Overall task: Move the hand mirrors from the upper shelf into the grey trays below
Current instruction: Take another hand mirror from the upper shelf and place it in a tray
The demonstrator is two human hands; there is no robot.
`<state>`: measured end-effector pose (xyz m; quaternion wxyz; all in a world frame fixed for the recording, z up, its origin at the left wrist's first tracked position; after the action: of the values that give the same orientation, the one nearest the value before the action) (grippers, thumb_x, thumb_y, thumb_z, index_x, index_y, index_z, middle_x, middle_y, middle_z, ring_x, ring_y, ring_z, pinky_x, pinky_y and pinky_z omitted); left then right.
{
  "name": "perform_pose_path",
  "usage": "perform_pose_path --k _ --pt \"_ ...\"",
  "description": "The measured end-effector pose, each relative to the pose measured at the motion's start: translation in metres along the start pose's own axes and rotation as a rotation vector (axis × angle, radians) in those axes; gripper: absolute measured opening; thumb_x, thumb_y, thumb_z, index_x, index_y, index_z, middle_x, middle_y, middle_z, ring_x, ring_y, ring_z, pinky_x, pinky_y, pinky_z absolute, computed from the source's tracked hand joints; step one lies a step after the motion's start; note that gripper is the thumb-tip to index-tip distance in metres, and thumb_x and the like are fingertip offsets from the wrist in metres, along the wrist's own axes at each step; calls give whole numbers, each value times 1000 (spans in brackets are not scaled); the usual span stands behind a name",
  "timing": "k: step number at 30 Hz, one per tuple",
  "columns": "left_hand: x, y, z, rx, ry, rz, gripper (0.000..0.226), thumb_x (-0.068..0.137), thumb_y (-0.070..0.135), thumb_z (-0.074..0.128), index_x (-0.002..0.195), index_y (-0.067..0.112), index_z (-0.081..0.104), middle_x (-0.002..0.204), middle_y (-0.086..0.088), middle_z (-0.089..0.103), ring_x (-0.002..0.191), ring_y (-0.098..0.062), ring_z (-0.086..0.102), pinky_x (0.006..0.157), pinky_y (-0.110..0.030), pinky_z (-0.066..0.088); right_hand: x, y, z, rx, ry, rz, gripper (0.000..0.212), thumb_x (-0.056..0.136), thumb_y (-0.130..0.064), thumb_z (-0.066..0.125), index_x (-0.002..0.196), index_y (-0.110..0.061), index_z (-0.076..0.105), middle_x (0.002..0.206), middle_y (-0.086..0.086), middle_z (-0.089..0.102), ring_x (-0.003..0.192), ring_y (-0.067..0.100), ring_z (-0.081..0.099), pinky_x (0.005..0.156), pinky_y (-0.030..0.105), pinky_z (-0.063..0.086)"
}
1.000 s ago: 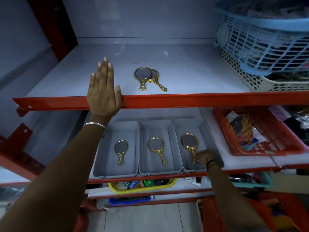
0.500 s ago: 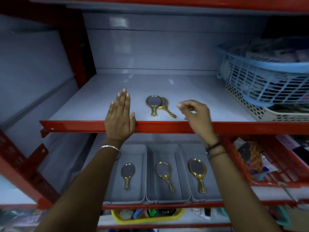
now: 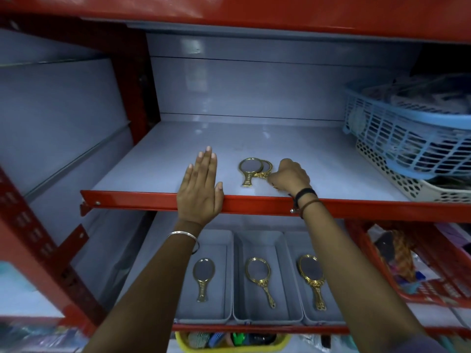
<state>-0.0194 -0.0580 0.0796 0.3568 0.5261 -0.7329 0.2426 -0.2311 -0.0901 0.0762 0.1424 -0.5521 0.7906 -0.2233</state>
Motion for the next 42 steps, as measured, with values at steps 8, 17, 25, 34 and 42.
perform_pose_path --k 8,17,25,34,42 --pt "0 -1 1 -20 -27 -14 61 87 28 33 142 1 37 150 -14 39 140 -24 32 115 -34 23 2 14 -6 321 -100 53 25 79 -14 66 66 -11 45 71 8 54 58 18 49 52 25 42" --pt "1 -1 3 -19 -43 -20 62 88 29 34 143 1 35 151 -14 38 140 -24 32 115 -34 22 -9 -4 -11 111 157 -4 30 82 -37 65 87 -8 61 91 13 66 87 32 63 63 27 41" --pt "0 0 2 -9 -73 10 61 90 30 32 144 1 32 152 -15 35 142 -23 27 115 -36 20 -9 -64 28 -122 73 -103 20 85 -16 61 102 -9 66 108 6 70 100 25 65 84 29 48" --pt "1 -25 -3 23 -72 41 63 91 33 31 145 2 31 153 -15 33 142 -24 25 117 -36 15 -28 -35 24 786 -222 -8 15 80 -6 66 69 -7 56 42 0 47 27 3 38 28 10 26" --pt "-2 -22 -6 39 -1 62 60 90 29 32 141 0 38 148 -17 42 139 -25 33 115 -35 20 -148 3 80 946 -639 -77 10 87 -11 61 78 -12 63 57 -7 60 45 0 49 36 10 33"
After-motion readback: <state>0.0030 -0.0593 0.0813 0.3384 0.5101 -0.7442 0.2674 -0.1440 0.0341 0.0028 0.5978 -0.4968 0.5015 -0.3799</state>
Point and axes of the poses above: each hand's wrist, its own x-axis towards the middle knuckle, its own z-axis out of the palm, y = z × x, the point moved 10 cm from there along x, towards the middle knuckle
